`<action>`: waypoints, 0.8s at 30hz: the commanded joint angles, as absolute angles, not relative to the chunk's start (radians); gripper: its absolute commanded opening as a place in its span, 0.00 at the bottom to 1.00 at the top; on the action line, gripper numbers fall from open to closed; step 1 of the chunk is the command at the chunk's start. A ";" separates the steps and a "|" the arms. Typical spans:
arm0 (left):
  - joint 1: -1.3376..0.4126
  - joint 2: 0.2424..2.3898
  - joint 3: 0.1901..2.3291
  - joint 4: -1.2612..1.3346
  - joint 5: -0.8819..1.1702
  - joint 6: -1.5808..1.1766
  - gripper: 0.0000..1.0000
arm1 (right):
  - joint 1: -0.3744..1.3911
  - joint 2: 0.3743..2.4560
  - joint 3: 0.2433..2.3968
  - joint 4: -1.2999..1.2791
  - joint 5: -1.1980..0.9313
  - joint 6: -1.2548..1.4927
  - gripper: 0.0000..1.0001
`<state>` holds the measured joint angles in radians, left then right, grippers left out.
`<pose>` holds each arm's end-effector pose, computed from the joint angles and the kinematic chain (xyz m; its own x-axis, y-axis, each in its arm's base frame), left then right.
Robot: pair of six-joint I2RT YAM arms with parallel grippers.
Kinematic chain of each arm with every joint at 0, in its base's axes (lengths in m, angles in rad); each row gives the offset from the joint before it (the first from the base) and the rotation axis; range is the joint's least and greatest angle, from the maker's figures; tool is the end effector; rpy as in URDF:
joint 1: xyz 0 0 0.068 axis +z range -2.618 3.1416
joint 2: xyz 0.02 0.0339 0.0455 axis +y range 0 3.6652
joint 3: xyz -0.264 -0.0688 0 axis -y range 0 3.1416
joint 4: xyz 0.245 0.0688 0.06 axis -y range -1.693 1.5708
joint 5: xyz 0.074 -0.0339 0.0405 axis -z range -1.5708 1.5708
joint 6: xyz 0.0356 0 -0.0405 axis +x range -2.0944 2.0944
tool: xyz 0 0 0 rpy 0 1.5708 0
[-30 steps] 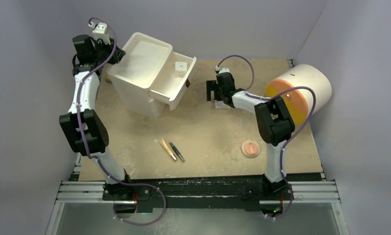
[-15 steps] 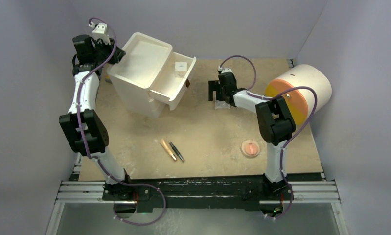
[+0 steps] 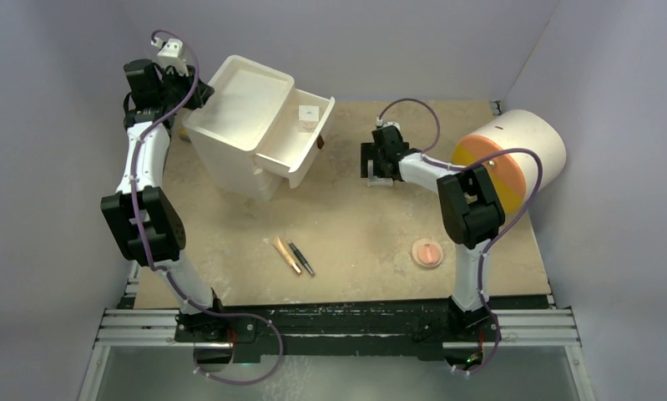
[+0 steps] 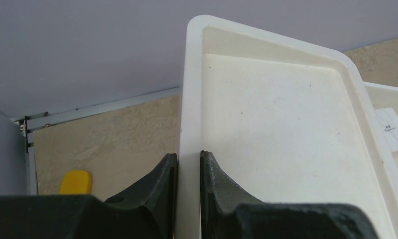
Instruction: Organize the makeup
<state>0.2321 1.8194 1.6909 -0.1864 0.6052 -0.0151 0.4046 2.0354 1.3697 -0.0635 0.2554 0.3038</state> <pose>0.4269 0.0801 0.3655 -0.3065 -0.0852 -0.9481 0.3327 0.9236 -0.1905 0.4162 0.1684 0.1731 -0.6466 0.0380 -0.7619 -0.0150 0.9979 0.0625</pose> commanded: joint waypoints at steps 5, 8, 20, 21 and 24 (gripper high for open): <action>0.183 1.855 1.681 -0.291 0.657 -0.045 0.00 | 0.400 2.043 1.413 -0.131 0.230 0.346 0.99; 0.183 1.858 1.681 -0.292 0.657 -0.046 0.00 | 0.400 2.068 1.438 -0.140 0.227 0.346 0.99; 0.177 1.867 1.694 -0.299 0.651 -0.046 0.00 | 0.402 2.083 1.465 -0.148 0.250 0.331 0.66; 0.176 1.867 1.696 -0.300 0.649 -0.045 0.00 | 0.401 2.081 1.466 -0.149 0.251 0.330 0.65; 0.176 1.870 1.699 -0.305 0.645 -0.044 0.00 | 0.402 2.069 1.474 -0.155 0.256 0.328 0.62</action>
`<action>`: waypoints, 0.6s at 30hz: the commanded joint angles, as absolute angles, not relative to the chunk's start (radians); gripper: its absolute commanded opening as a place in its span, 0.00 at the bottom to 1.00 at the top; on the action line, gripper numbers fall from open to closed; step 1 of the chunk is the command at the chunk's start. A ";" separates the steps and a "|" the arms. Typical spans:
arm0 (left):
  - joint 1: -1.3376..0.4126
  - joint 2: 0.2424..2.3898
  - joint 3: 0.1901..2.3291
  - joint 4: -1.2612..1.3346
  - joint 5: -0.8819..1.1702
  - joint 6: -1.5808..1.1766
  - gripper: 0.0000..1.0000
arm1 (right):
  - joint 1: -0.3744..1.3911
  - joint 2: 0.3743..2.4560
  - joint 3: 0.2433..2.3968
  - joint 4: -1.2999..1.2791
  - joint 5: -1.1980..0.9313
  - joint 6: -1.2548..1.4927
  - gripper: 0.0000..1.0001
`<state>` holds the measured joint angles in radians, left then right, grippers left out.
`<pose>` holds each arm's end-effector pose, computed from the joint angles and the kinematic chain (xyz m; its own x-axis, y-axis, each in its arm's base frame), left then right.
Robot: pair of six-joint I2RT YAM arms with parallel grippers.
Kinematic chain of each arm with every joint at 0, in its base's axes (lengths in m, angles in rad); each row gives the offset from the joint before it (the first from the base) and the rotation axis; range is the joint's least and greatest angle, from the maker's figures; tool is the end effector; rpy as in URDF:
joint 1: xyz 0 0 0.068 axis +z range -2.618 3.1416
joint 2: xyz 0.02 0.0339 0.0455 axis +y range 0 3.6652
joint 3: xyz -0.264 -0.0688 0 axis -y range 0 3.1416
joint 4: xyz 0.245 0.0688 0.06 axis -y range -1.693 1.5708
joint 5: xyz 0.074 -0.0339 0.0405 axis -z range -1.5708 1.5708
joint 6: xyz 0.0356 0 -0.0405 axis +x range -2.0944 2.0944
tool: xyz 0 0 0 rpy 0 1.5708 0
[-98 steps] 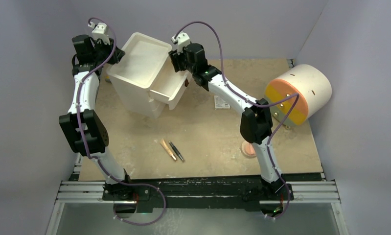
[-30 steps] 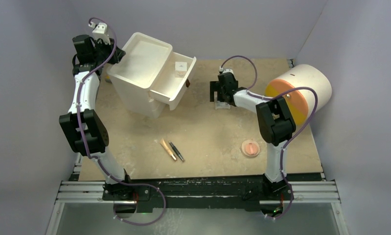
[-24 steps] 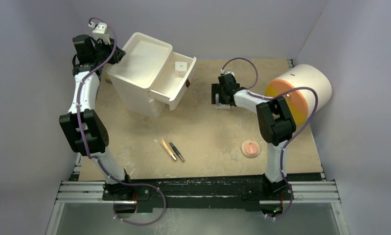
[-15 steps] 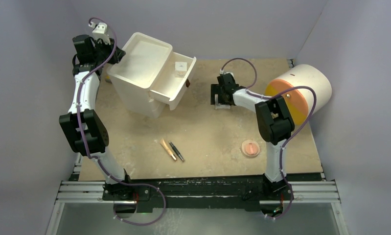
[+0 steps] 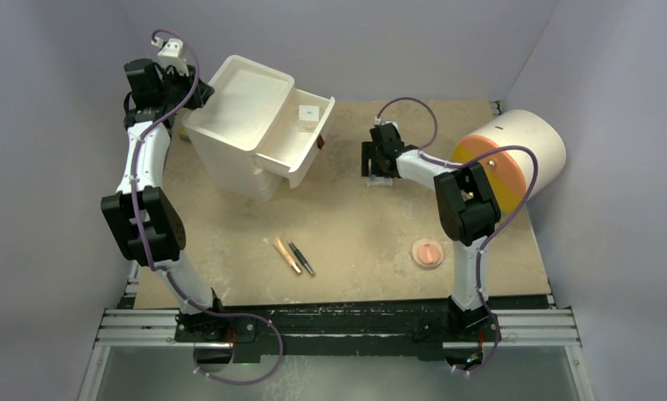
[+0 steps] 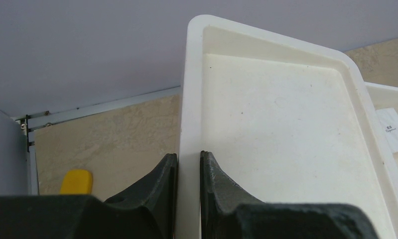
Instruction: Organize the makeup
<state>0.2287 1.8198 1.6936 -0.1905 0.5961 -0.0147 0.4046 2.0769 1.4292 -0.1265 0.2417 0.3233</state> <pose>0.4272 0.0789 0.3658 -0.3082 -0.0842 -0.9476 0.3275 0.9258 -0.1888 0.4236 0.1721 0.1685 -0.6808 0.0440 -0.7311 -0.0091 0.9976 0.0685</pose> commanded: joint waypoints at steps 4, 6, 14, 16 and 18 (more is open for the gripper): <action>0.175 1.873 1.702 -0.304 0.641 -0.044 0.00 | 0.402 2.002 1.479 -0.155 0.270 0.308 0.62; 0.173 1.876 1.705 -0.305 0.641 -0.044 0.00 | 0.403 1.956 1.471 -0.124 0.266 0.289 0.62; 0.167 1.879 1.717 -0.316 0.640 -0.041 0.00 | 0.450 1.845 1.557 -0.102 0.270 0.207 0.63; 0.167 1.878 1.717 -0.315 0.638 -0.041 0.00 | 0.469 1.847 1.618 -0.110 0.280 0.174 0.63; 0.165 1.878 1.717 -0.317 0.638 -0.041 0.00 | 0.485 1.858 1.700 -0.118 0.275 0.152 0.63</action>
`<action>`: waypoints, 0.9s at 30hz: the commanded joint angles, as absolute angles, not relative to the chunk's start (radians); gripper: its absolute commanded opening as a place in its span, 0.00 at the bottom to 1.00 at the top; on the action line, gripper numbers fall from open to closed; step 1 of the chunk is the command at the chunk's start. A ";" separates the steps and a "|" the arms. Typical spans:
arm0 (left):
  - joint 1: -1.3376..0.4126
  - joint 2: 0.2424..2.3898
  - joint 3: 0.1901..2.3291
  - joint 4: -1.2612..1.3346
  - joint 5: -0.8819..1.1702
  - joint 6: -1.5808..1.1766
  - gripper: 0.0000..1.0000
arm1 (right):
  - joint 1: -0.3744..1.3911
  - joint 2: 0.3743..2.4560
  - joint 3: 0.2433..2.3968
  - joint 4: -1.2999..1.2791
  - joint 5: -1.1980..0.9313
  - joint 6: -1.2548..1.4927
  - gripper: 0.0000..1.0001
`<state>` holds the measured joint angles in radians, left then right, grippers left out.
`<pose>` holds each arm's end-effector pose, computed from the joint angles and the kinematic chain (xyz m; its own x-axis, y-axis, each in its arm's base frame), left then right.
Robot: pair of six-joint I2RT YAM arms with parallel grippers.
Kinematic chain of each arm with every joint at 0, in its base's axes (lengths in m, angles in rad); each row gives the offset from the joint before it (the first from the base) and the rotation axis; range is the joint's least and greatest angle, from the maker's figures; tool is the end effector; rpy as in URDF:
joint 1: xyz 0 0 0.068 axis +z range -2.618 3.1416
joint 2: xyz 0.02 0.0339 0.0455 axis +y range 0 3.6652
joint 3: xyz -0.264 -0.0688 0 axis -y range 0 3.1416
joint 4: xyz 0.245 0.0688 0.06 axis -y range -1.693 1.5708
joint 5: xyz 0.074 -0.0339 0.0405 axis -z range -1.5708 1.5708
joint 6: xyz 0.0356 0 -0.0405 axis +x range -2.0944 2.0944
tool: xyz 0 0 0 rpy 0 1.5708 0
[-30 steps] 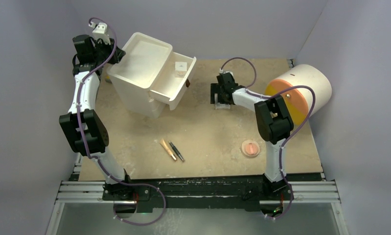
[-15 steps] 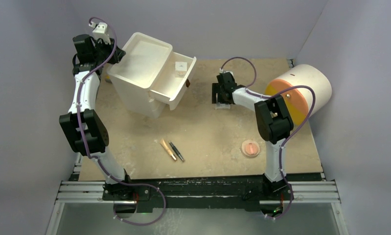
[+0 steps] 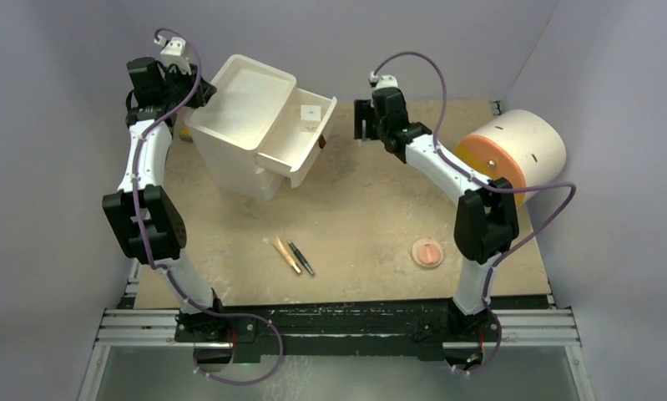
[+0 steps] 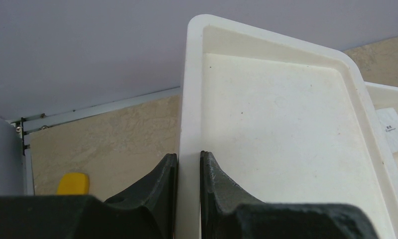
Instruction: Organize the makeup
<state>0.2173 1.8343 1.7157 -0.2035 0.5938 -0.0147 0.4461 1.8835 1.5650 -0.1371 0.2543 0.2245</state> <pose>0.4313 0.0748 0.3662 -0.3141 -0.0818 -0.9459 0.3350 0.9227 -0.1910 0.4099 0.1861 0.2972 -0.4346 0.0310 -0.9001 -0.1200 0.9885 0.0920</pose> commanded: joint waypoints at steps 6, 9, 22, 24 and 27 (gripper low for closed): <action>0.159 1.882 1.716 -0.319 0.639 -0.039 0.00 | 0.567 1.934 1.914 -0.143 0.231 0.084 0.64; 0.157 1.884 1.717 -0.321 0.636 -0.035 0.00 | 0.624 1.982 2.002 -0.148 0.215 0.038 0.65; 0.156 1.886 1.715 -0.328 0.626 -0.027 0.00 | 0.748 2.067 2.063 -0.148 0.062 -0.028 0.65; 0.156 1.888 1.716 -0.329 0.626 -0.027 0.00 | 0.757 2.063 2.059 -0.152 0.060 -0.044 0.66; 0.156 1.886 1.715 -0.331 0.625 -0.025 0.00 | 0.762 2.063 2.064 -0.169 0.054 -0.059 0.68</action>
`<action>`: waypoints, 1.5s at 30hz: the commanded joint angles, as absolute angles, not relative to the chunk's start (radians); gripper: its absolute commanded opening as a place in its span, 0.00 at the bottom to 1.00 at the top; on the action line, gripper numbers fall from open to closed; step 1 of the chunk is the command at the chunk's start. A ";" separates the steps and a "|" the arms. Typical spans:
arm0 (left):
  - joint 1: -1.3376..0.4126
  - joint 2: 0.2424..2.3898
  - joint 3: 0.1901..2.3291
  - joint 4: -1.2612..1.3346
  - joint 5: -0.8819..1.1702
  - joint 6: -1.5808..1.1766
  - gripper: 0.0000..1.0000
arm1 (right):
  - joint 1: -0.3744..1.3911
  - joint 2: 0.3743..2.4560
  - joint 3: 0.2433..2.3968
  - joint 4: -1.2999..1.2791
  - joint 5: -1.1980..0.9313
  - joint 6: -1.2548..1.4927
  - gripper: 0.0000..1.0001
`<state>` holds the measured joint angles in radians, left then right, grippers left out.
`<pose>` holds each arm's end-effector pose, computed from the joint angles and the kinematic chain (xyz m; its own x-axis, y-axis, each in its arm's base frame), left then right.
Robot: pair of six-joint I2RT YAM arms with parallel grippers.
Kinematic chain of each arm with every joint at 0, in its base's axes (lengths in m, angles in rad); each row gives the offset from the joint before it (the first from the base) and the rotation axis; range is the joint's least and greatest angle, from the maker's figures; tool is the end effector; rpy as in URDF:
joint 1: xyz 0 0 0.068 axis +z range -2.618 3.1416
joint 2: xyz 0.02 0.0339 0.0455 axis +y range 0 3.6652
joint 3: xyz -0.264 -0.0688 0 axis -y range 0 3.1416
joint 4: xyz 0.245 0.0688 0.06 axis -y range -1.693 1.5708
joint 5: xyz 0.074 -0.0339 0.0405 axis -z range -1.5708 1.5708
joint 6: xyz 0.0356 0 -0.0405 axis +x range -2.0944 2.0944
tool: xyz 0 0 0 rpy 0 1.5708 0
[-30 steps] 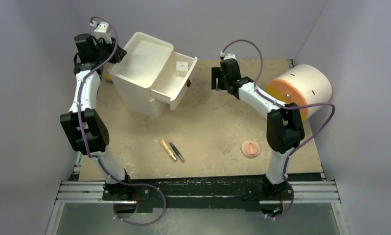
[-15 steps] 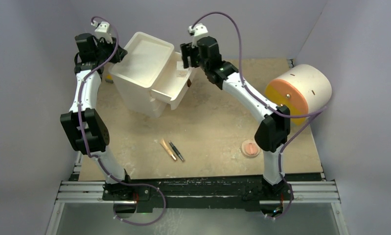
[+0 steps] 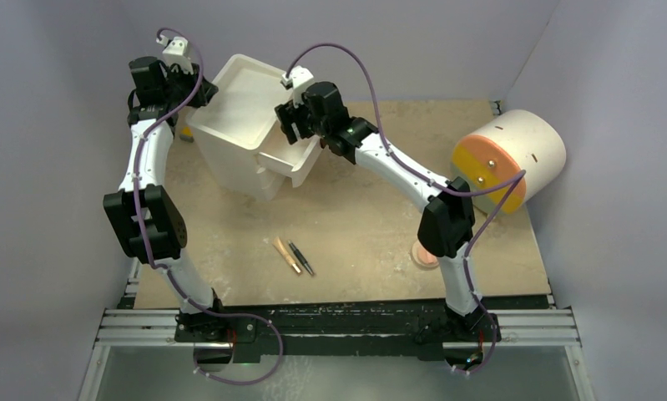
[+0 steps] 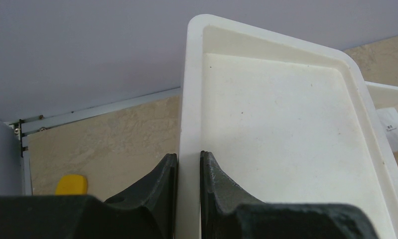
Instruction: Organize the makeup
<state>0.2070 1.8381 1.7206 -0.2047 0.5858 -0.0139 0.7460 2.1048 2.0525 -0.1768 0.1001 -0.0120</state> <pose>0.4331 0.0708 0.3662 -0.3146 -0.0779 -0.9460 0.3376 0.9223 -0.1882 0.3760 0.3427 0.3630 -0.1595 -0.1637 -0.9735 -0.6058 0.7949 -0.0344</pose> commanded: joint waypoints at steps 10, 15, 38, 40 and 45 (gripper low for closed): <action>0.156 1.887 1.717 -0.336 0.613 -0.021 0.00 | 0.764 2.014 2.060 -0.249 -0.079 -0.084 0.73; 0.156 1.887 1.721 -0.339 0.612 -0.021 0.00 | 0.764 2.020 2.126 -0.360 -0.118 -0.116 0.82; 0.156 1.887 1.721 -0.345 0.615 -0.018 0.00 | 0.554 1.778 1.724 -0.190 0.186 0.116 0.90; 0.156 1.888 1.721 -0.345 0.615 -0.018 0.00 | 0.548 1.792 1.685 -0.190 0.212 0.124 0.91; 0.156 1.891 1.724 -0.341 0.622 -0.024 0.00 | 0.543 1.852 1.626 -0.162 0.177 0.175 0.90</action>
